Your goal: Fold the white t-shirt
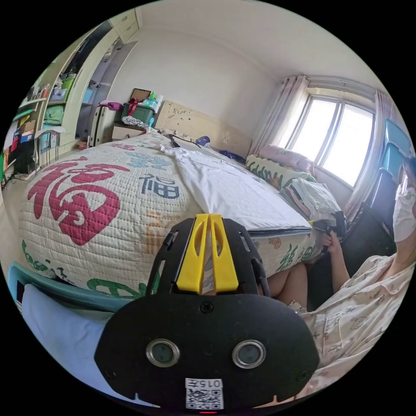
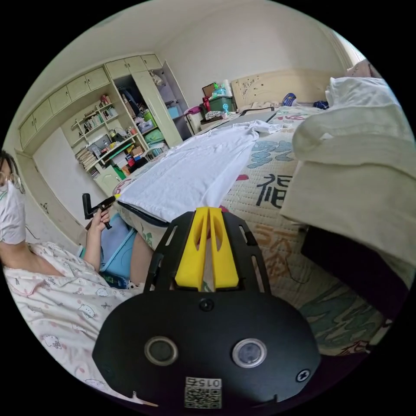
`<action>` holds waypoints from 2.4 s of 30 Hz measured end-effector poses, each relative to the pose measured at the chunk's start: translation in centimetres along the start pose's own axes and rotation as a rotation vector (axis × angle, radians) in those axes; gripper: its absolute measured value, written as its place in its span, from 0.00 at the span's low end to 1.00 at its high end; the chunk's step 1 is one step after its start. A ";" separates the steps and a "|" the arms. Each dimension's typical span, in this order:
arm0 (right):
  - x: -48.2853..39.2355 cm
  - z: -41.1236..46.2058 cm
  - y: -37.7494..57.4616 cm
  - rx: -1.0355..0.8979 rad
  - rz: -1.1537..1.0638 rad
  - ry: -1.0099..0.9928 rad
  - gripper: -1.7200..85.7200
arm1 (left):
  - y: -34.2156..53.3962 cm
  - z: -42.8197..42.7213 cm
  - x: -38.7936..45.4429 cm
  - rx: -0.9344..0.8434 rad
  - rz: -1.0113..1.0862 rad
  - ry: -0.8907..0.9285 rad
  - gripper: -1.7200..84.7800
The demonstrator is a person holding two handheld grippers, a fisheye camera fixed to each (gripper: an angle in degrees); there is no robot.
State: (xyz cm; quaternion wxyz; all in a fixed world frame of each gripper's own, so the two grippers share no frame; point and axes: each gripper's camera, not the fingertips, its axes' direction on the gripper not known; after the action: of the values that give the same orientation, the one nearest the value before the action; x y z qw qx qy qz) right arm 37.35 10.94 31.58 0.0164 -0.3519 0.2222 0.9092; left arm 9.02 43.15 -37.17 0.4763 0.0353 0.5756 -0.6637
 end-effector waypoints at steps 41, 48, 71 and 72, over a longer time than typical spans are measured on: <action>20.0 7.1 -61.0 0.145 0.732 -0.222 0.14 | -7.6 21.7 12.1 -0.166 0.661 -0.035 0.03; 27.8 8.5 -64.9 0.167 0.770 -0.216 0.06 | -18.6 38.2 19.4 -0.313 0.660 0.129 0.04; 32.0 7.5 -67.0 0.247 0.832 -0.297 0.02 | -28.7 88.3 39.7 -0.616 0.527 -0.004 0.02; 31.8 7.8 -66.8 0.246 0.832 -0.298 0.02 | -28.7 88.2 39.9 -0.604 0.534 -0.011 0.02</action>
State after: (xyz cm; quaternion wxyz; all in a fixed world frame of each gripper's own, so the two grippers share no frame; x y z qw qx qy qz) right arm 20.94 70.27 -10.13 -0.2764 -0.0936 0.4462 0.8460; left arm 12.29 -54.12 -10.44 0.6240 0.0383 0.7129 -0.3178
